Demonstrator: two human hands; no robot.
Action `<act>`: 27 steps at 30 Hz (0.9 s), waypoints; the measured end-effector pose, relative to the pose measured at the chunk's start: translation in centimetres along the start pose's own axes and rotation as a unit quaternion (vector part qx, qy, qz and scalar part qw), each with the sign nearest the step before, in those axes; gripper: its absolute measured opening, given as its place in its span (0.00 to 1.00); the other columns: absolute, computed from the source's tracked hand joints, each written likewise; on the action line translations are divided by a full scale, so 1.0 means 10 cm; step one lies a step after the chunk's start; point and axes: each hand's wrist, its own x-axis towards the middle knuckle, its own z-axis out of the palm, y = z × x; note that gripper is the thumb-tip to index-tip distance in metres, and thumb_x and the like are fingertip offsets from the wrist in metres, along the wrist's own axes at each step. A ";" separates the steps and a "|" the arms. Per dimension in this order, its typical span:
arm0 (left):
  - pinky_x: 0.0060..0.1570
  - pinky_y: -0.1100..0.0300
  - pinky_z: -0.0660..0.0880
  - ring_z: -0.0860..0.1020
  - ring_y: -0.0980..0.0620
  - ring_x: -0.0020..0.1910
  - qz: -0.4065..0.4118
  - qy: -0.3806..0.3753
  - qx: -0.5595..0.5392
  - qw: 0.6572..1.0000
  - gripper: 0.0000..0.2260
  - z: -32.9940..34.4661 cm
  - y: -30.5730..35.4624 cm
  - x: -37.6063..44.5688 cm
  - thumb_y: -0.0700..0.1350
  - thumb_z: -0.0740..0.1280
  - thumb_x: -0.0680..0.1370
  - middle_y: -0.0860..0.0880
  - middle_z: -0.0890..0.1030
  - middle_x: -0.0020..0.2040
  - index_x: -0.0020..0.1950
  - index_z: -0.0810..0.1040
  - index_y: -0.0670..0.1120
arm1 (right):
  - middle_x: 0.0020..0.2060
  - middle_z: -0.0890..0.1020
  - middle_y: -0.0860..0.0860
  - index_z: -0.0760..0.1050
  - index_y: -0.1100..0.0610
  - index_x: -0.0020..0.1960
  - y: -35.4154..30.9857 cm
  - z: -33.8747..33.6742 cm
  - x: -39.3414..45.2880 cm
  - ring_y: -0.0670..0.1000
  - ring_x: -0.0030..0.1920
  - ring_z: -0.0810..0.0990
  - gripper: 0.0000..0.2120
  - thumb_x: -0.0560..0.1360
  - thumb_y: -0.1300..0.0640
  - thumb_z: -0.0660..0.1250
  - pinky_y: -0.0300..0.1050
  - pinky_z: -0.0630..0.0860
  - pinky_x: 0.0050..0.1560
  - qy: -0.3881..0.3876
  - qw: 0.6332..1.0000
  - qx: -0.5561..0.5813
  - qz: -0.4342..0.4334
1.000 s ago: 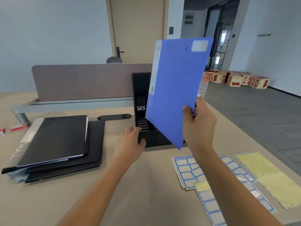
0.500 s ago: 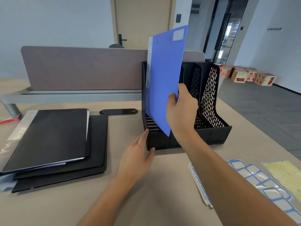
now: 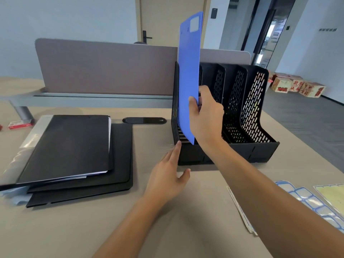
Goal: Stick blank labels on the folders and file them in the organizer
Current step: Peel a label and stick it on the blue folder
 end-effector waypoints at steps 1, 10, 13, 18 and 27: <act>0.59 0.60 0.73 0.71 0.54 0.69 -0.001 0.000 -0.003 1.000 0.39 0.00 0.00 0.00 0.53 0.66 0.79 0.54 0.68 0.76 0.83 0.47 0.54 | 0.31 0.78 0.52 0.73 0.56 0.59 0.01 0.01 0.01 0.56 0.29 0.76 0.05 0.85 0.57 0.64 0.56 0.76 0.31 -0.002 1.000 0.005 -0.002; 0.68 0.65 0.63 0.63 0.57 0.75 -0.001 -0.009 -0.006 1.000 0.41 0.05 -0.02 0.00 0.54 0.68 0.78 0.57 0.63 0.79 0.83 0.45 0.54 | 0.50 0.85 0.52 0.74 0.56 0.67 0.20 0.15 -0.33 0.50 0.41 0.84 0.12 0.84 0.57 0.67 0.40 0.78 0.40 -0.081 0.995 0.024 0.045; 0.67 0.66 0.61 0.62 0.57 0.75 -0.001 -0.007 -0.003 1.000 0.41 0.06 -0.04 0.01 0.54 0.68 0.77 0.57 0.63 0.79 0.83 0.46 0.54 | 0.51 0.86 0.51 0.74 0.54 0.67 0.30 0.15 -0.42 0.50 0.42 0.84 0.12 0.84 0.57 0.68 0.38 0.76 0.41 -0.098 0.992 0.030 0.068; 0.64 0.68 0.61 0.63 0.57 0.75 0.001 -0.005 -0.005 1.000 0.40 0.06 -0.04 0.00 0.53 0.68 0.78 0.57 0.63 0.79 0.83 0.48 0.53 | 0.51 0.87 0.50 0.75 0.53 0.65 0.29 0.12 -0.39 0.49 0.44 0.85 0.12 0.82 0.56 0.70 0.36 0.78 0.43 -0.117 0.988 0.057 0.086; 0.66 0.68 0.61 0.66 0.58 0.73 -0.017 -0.019 -0.049 0.998 0.40 0.05 -0.06 0.00 0.52 0.69 0.78 0.58 0.66 0.77 0.83 0.48 0.55 | 0.52 0.87 0.48 0.76 0.52 0.67 0.25 0.12 -0.39 0.48 0.45 0.85 0.14 0.82 0.53 0.70 0.47 0.84 0.49 -0.133 0.988 0.032 0.070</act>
